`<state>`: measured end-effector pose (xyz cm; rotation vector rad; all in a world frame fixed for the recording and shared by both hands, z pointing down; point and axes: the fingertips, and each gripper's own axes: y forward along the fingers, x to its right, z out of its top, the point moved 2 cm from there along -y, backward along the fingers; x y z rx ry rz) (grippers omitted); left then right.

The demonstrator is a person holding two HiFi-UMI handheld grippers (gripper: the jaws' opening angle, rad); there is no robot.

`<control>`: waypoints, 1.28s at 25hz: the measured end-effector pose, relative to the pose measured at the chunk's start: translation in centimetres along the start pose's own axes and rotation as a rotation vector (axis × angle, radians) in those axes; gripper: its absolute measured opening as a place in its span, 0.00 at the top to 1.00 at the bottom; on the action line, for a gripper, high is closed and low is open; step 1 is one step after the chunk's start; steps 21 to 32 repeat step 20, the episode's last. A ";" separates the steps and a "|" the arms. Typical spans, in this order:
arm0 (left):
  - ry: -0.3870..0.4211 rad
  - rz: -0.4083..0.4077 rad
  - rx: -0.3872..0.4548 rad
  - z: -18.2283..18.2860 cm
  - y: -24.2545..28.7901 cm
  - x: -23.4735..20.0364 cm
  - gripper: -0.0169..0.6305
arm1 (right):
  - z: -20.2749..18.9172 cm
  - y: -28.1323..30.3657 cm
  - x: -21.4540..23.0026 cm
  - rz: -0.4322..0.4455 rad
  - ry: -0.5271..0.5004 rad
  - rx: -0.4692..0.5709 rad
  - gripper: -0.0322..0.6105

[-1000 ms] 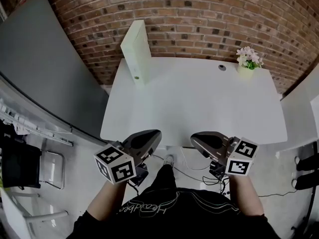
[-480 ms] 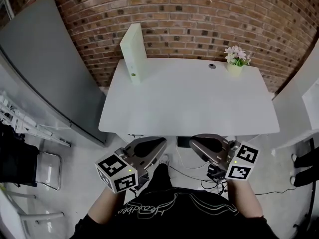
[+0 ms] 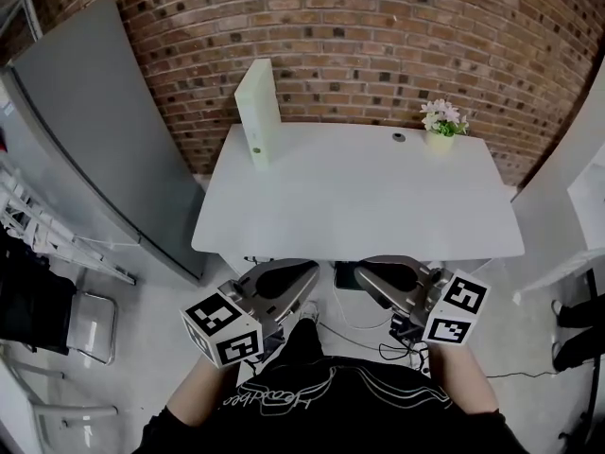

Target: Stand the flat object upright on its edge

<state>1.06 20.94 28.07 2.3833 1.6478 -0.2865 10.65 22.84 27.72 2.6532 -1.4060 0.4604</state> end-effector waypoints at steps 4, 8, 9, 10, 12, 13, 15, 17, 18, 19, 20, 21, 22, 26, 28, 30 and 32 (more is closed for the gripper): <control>0.070 0.020 -0.006 0.5 -0.2 0.9 0.97 | 0.7 -0.1 -0.8 0.018 -0.025 0.007 0.94; 0.109 0.043 -0.011 0.8 -0.7 1.1 0.97 | 1.3 0.3 -1.4 0.038 -0.052 0.003 0.95; 0.109 0.043 -0.006 1.1 -0.8 1.2 0.97 | 1.4 0.4 -1.5 0.044 -0.059 0.002 0.94; 0.109 0.042 -0.002 1.3 -0.9 1.2 0.97 | 1.6 0.5 -1.6 0.048 -0.064 0.002 0.94; 0.112 0.038 0.001 1.7 -1.2 1.4 0.97 | 1.7 0.8 -1.8 0.053 -0.067 -0.001 0.94; 0.119 0.036 -0.001 1.8 -1.3 1.5 0.97 | 1.7 0.9 -1.9 0.054 -0.065 -0.002 0.94; 0.138 0.037 -0.007 1.9 -1.5 1.6 0.97 | 1.7 1.1 -1.9 0.056 -0.059 -0.004 0.94; 0.143 0.041 -0.009 2.1 -1.6 1.6 0.97 | 1.8 1.3 -1.8 0.059 -0.053 -0.005 0.94; 0.142 0.044 -0.008 2.1 -1.6 1.5 0.97 | 1.9 1.4 -1.8 0.061 -0.051 -0.007 0.95; 0.140 0.046 -0.006 2.2 -1.6 1.4 0.97 | 2.0 1.5 -1.8 0.062 -0.050 -0.008 0.94; 0.137 0.048 -0.004 2.3 -1.6 1.3 0.97 | 2.0 1.6 -1.8 0.064 -0.049 -0.009 0.94; 0.137 0.048 -0.004 2.3 -1.6 1.3 0.97 | 2.0 1.6 -1.8 0.064 -0.049 -0.009 0.94; 0.137 0.048 -0.004 2.3 -1.6 1.3 0.97 | 2.0 1.6 -1.8 0.064 -0.049 -0.009 0.94; 0.137 0.048 -0.004 2.3 -1.6 1.3 0.97 | 2.0 1.6 -1.8 0.064 -0.049 -0.009 0.94; 0.137 0.048 -0.004 2.3 -1.6 1.3 0.97 | 2.0 1.6 -1.8 0.064 -0.049 -0.009 0.94; 0.137 0.048 -0.004 2.3 -1.6 1.3 0.97 | 2.0 1.6 -1.8 0.064 -0.049 -0.009 0.94; 0.137 0.048 -0.004 2.3 -1.6 1.3 0.97 | 2.0 1.6 -1.8 0.064 -0.049 -0.009 0.94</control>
